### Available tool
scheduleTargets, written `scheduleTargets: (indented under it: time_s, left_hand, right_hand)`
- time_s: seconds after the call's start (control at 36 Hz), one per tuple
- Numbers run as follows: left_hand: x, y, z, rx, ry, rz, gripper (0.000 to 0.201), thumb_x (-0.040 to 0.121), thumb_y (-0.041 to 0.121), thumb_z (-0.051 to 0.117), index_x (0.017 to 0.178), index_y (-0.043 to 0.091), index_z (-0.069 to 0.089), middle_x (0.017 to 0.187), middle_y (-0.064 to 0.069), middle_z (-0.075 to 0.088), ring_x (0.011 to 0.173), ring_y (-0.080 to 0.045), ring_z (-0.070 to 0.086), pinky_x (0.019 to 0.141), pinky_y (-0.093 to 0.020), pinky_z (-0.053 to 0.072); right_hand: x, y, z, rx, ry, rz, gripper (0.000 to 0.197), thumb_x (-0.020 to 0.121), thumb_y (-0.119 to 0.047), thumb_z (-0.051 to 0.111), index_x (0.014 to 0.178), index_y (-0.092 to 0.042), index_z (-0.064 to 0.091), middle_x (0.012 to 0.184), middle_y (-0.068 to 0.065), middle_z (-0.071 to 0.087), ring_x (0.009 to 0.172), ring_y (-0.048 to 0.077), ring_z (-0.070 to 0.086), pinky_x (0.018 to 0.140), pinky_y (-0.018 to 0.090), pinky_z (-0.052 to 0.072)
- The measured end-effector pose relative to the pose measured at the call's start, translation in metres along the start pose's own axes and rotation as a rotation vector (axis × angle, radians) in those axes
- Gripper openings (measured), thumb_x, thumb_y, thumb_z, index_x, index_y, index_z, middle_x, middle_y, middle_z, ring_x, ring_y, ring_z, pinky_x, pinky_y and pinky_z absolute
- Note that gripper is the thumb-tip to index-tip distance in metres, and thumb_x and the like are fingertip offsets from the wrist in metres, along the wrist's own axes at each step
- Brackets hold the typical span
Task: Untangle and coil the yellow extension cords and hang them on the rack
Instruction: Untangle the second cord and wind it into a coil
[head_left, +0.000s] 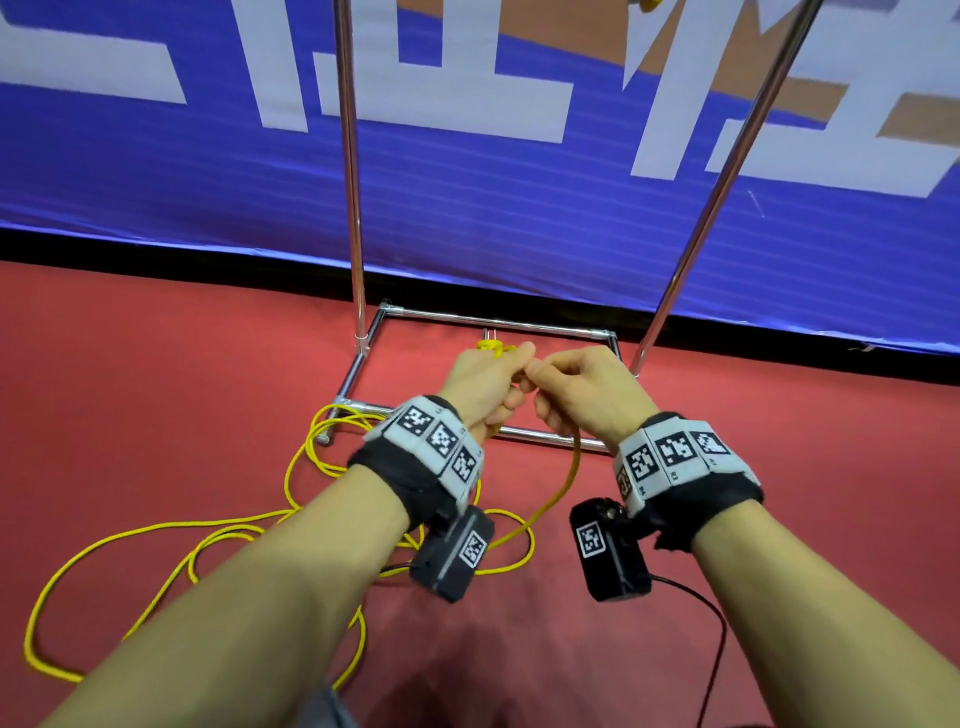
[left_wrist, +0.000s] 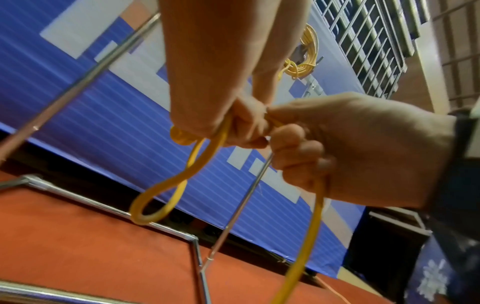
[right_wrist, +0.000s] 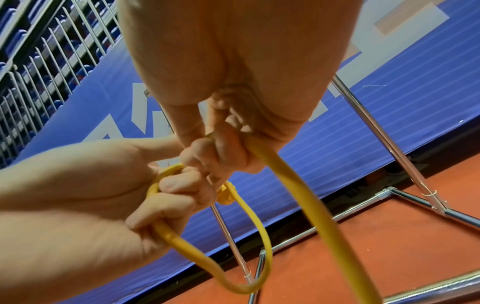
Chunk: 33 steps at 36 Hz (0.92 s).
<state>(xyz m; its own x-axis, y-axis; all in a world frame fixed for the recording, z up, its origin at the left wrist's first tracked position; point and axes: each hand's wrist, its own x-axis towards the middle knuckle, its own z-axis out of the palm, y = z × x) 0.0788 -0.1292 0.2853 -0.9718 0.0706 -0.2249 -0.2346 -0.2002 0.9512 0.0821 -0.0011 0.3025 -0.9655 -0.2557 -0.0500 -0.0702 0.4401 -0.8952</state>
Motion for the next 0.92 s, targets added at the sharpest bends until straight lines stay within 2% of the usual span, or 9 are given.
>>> scheduleTargets:
  time_s: [0.08, 0.19, 0.31, 0.47, 0.58, 0.67, 0.78, 0.86, 0.92]
  left_hand:
    - [0.007, 0.004, 0.002, -0.020, 0.078, 0.043, 0.030, 0.099, 0.016, 0.051, 0.070, 0.007, 0.056, 0.058, -0.006, 0.052, 0.030, -0.005, 0.030, 0.031, -0.011, 0.014]
    - [0.022, 0.017, -0.016, -0.248, 0.167, 0.096, 0.035, 0.100, 0.012, 0.045, 0.066, 0.007, 0.052, 0.064, -0.008, 0.055, 0.029, -0.004, 0.024, 0.031, -0.010, 0.012]
    - [0.025, 0.020, -0.040, -0.401, 0.088, 0.027, 0.029, 0.102, 0.014, 0.042, 0.074, 0.006, 0.049, 0.062, -0.005, 0.060, 0.028, -0.004, 0.023, 0.026, -0.015, 0.015]
    - [0.005, 0.019, -0.022, -0.247, -0.083, -0.068, 0.038, 0.100, 0.033, 0.047, 0.089, -0.002, 0.058, 0.072, -0.010, 0.064, 0.031, -0.003, 0.030, 0.027, -0.014, 0.016]
    - [-0.003, 0.010, 0.001, -0.111, -0.074, -0.012, 0.025, 0.101, 0.019, 0.048, 0.086, 0.001, 0.056, 0.048, -0.004, 0.054, 0.031, -0.004, 0.030, 0.028, -0.014, 0.016]
    - [0.000, 0.012, 0.004, -0.115, 0.026, 0.041, 0.027, 0.101, 0.013, 0.046, 0.078, 0.003, 0.055, 0.058, -0.006, 0.057, 0.030, -0.004, 0.029, 0.030, -0.013, 0.014]
    - [0.007, 0.024, -0.008, -0.226, 0.115, 0.100, 0.030, 0.102, 0.009, 0.042, 0.073, 0.004, 0.050, 0.070, -0.010, 0.054, 0.028, -0.002, 0.028, 0.027, -0.012, 0.014]
    - [0.016, 0.033, -0.028, -0.350, 0.181, 0.127, 0.028, 0.101, 0.008, 0.042, 0.074, 0.004, 0.049, 0.070, -0.011, 0.051, 0.027, -0.002, 0.029, 0.027, -0.014, 0.016]
    - [0.018, 0.036, -0.038, -0.385, 0.171, 0.108, 0.027, 0.102, 0.009, 0.042, 0.076, 0.004, 0.050, 0.071, -0.010, 0.051, 0.027, -0.002, 0.029, 0.026, -0.014, 0.017]
  right_hand:
    - [-0.005, -0.003, 0.000, 0.106, -0.028, 0.051, 0.034, 0.100, -0.026, 0.050, 0.082, 0.000, 0.061, 0.055, 0.009, 0.057, 0.043, 0.020, 0.052, 0.041, 0.025, 0.044]
    - [-0.018, -0.003, -0.004, 0.202, -0.179, 0.159, 0.032, 0.102, -0.022, 0.044, 0.079, -0.003, 0.057, 0.055, 0.010, 0.055, 0.050, 0.026, 0.057, 0.053, 0.030, 0.054]
    - [-0.024, 0.003, -0.007, 0.158, -0.277, 0.133, 0.025, 0.101, -0.016, 0.045, 0.083, -0.005, 0.060, 0.054, 0.005, 0.056, 0.043, 0.019, 0.051, 0.053, 0.028, 0.044]
    - [-0.019, -0.002, -0.006, 0.095, -0.138, 0.042, 0.028, 0.100, -0.017, 0.048, 0.079, -0.004, 0.062, 0.042, 0.000, 0.051, 0.032, 0.011, 0.041, 0.038, 0.018, 0.032]
    - [-0.014, -0.005, -0.006, 0.099, -0.077, 0.048, 0.033, 0.100, -0.022, 0.048, 0.075, -0.006, 0.062, 0.046, 0.003, 0.052, 0.034, 0.012, 0.043, 0.038, 0.018, 0.031]
    - [-0.015, -0.005, -0.005, 0.155, -0.101, 0.066, 0.040, 0.101, -0.027, 0.046, 0.071, -0.005, 0.059, 0.047, 0.006, 0.052, 0.036, 0.017, 0.048, 0.037, 0.019, 0.035]
    - [-0.025, -0.006, -0.010, 0.273, -0.236, 0.173, 0.034, 0.101, -0.019, 0.045, 0.074, -0.001, 0.058, 0.050, 0.010, 0.049, 0.050, 0.027, 0.061, 0.050, 0.030, 0.053]
    - [-0.033, 0.001, -0.017, 0.231, -0.354, 0.248, 0.030, 0.101, -0.014, 0.041, 0.081, -0.003, 0.060, 0.059, 0.011, 0.053, 0.059, 0.030, 0.062, 0.062, 0.034, 0.052]
    - [-0.036, 0.003, -0.020, 0.184, -0.378, 0.259, 0.029, 0.101, -0.013, 0.039, 0.084, -0.004, 0.061, 0.060, 0.009, 0.055, 0.054, 0.026, 0.058, 0.061, 0.033, 0.049]
